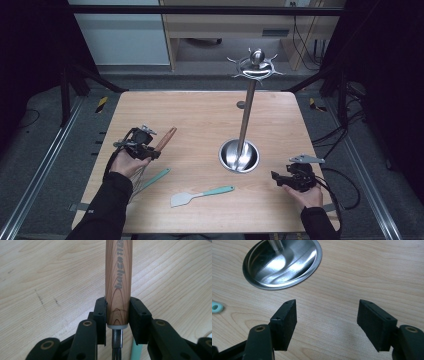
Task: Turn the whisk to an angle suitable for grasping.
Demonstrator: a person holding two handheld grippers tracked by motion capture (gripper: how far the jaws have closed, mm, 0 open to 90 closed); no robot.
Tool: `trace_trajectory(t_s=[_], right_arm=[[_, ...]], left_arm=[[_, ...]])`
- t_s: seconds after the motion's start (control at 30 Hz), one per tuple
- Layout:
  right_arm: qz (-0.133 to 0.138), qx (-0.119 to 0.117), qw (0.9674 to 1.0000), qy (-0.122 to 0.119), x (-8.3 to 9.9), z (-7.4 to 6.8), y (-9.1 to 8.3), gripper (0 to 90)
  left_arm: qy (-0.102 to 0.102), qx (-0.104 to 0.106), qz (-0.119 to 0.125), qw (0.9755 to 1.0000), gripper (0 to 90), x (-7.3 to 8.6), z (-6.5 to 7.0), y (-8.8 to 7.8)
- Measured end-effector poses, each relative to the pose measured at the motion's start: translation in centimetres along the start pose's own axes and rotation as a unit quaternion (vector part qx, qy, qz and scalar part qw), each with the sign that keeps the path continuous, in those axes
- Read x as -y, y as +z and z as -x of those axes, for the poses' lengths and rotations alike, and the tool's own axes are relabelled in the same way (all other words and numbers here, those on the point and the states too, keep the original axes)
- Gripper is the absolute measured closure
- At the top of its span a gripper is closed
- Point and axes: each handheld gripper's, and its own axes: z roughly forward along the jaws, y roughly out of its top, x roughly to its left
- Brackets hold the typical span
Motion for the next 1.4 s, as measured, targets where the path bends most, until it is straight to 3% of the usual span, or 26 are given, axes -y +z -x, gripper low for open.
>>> trace_trajectory(t_s=[0.2, 0.33, 0.57, 0.7, 0.97, 1.27, 1.4], right_arm=[[0.000, 0.000, 1.0000, 0.002, 0.0, 0.0, 0.0, 32.3], [0.000, 0.001, 1.0000, 0.001, 0.0, 0.1, 0.0, 32.4], [0.005, 0.001, 1.0000, 0.000, 0.0, 0.1, -0.1, 32.4], [0.005, 0.001, 1.0000, 0.004, 0.0, 0.1, -0.1, 32.3], [0.015, 0.006, 0.9998, -0.006, 0.0, -0.1, -0.2, 29.9], [0.022, 0.014, 0.9996, -0.008, 0.0, 0.0, -0.1, 24.9], [0.024, 0.012, 0.9996, -0.004, 0.0, 0.0, -0.1, 24.3]], left_arm=[[-0.013, 0.002, 0.049, 0.9987, 69.0, 0.9, -0.1, -1.9], [-0.019, 0.003, 0.082, 0.9964, 69.1, 1.6, -0.1, -3.2], [-0.017, -0.008, 0.114, 0.9933, 69.1, 2.2, 0.0, -4.6], [-0.025, -0.009, 0.142, 0.9895, 69.1, 2.4, 0.2, -5.5], [-0.018, -0.014, 0.189, 0.9818, 69.1, 2.5, 0.9, -6.6], [-0.015, 0.002, 0.222, 0.9749, 69.0, 2.2, 2.0, -7.2], [-0.014, 0.005, 0.243, 0.9700, 69.0, 2.1, 2.6, -7.4]])
